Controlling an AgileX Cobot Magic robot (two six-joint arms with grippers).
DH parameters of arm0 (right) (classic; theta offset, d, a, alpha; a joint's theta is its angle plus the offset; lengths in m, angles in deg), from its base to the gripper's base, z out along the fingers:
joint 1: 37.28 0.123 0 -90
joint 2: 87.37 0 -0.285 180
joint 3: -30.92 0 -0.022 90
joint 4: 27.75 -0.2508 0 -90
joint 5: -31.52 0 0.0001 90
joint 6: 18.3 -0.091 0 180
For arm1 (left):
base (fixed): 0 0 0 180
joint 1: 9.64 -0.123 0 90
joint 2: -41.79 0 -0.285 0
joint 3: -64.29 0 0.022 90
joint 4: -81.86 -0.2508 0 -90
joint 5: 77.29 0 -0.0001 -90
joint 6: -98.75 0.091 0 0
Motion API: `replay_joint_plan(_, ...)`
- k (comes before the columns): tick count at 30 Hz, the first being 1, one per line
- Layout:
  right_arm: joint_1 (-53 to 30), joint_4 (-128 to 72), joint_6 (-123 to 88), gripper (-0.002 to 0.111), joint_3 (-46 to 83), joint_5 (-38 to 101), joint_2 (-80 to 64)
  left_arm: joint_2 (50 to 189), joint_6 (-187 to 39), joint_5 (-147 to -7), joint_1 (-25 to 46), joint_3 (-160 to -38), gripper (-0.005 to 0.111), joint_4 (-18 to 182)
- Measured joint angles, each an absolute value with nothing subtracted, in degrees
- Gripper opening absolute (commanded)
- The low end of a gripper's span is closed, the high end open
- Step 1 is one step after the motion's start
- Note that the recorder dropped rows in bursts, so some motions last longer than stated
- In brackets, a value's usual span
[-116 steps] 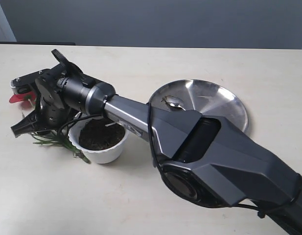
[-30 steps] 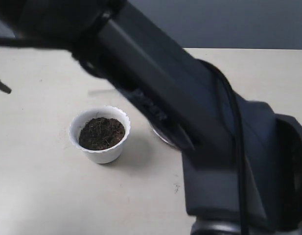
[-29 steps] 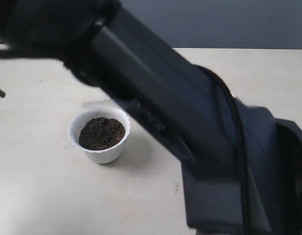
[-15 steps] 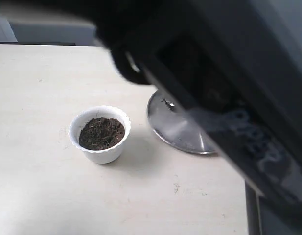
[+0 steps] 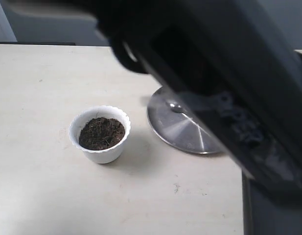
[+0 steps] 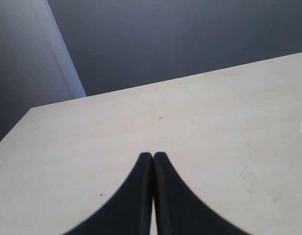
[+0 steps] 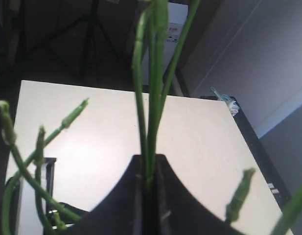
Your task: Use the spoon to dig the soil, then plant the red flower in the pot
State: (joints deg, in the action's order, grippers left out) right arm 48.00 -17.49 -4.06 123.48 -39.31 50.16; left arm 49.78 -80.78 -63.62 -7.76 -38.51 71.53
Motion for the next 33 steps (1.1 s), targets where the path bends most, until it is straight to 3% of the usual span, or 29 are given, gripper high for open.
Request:
replay_joint_plan(7, 46.7, 5.6, -24.4, -0.001, 123.5, -39.4, 51.9, 49.8, -80.8, -63.6, -7.8, -38.5, 0.000, 71.5)
replay_joint_plan(21, 49.9, 32.2, -49.2, -0.001, 123.5, -39.3, 59.8, 49.8, -80.8, -63.6, -7.8, -38.5, 0.000, 71.5)
replay_joint_plan(28, 49.9, 31.2, -48.8, -0.001, 123.5, -39.2, 62.7, 49.8, -80.8, -63.6, -7.8, -38.5, 0.000, 71.5)
replay_joint_plan(33, 49.7, 17.8, -31.7, -0.001, 123.5, -39.2, 62.0, 49.8, -80.8, -63.6, -7.8, -38.5, 0.000, 71.5)
